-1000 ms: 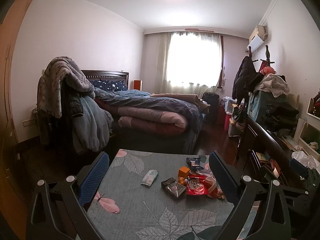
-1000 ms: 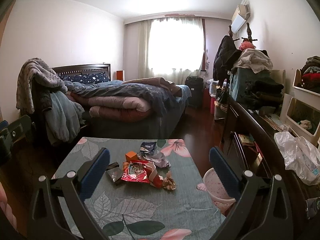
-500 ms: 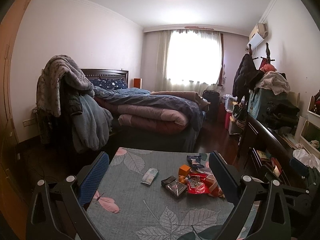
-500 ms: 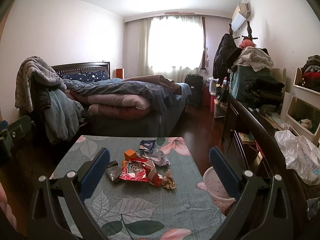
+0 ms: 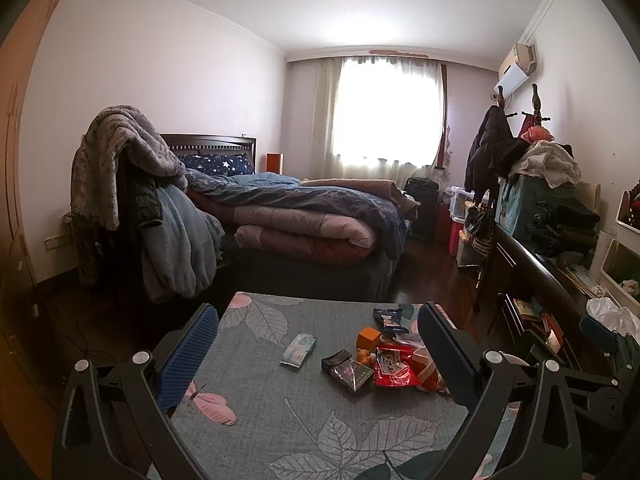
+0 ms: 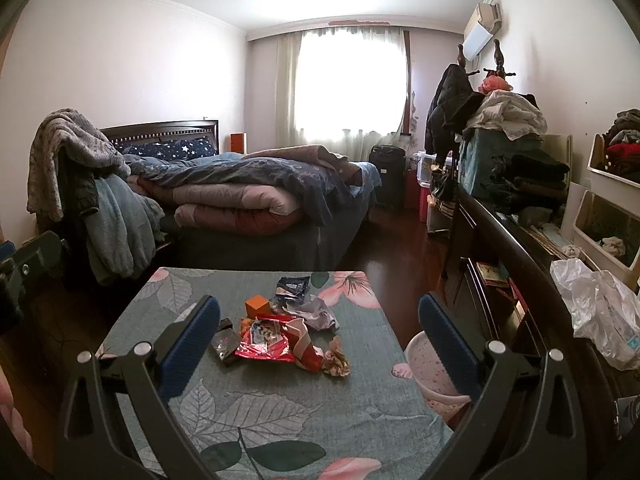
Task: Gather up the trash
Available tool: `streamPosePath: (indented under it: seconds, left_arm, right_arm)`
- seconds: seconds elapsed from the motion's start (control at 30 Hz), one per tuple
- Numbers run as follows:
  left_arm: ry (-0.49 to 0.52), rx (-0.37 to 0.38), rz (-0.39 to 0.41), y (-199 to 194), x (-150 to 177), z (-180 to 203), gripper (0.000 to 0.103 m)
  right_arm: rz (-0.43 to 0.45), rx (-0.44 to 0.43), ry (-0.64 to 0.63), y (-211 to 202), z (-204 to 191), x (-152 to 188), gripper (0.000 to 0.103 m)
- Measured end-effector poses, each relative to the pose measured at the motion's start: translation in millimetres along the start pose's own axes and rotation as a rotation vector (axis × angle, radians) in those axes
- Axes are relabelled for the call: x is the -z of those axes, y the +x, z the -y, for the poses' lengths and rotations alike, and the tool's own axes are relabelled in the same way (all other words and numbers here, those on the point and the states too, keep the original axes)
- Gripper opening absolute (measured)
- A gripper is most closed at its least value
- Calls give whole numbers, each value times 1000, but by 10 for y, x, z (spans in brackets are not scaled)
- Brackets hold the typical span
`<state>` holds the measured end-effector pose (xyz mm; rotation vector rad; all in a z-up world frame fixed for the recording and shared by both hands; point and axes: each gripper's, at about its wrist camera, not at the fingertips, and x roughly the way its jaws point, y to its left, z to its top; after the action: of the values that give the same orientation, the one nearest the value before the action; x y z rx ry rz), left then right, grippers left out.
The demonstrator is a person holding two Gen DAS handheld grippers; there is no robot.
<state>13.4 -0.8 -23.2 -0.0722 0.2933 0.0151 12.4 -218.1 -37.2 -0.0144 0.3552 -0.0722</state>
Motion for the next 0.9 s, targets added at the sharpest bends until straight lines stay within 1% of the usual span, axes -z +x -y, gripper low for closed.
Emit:
streamPosePath:
  seconds: [0.27, 0.43, 0.57, 0.63, 0.77, 0.9]
  left_arm:
    - [1, 0, -4, 18, 35, 17, 99]
    - [2, -3, -11, 44, 102, 45, 99]
    - [-4, -11, -25, 146, 166, 66, 99]
    - [-8, -12, -41, 259, 196, 46, 99]
    - [-11, -28, -108, 530, 323, -4, 99]
    - [-10, -31, -229, 1019, 609, -44, 99]
  right_arm:
    - [-7, 2, -2, 50, 17, 14, 100]
    - [-23, 4, -3, 156, 31, 48, 100]
    - [-43, 12, -4, 263, 30, 72, 100]
    - [-60, 16, -2, 350, 42, 100, 100]
    - [-106, 17, -7, 558, 27, 189, 100]
    - [-190, 27, -21, 905, 23, 375, 100]
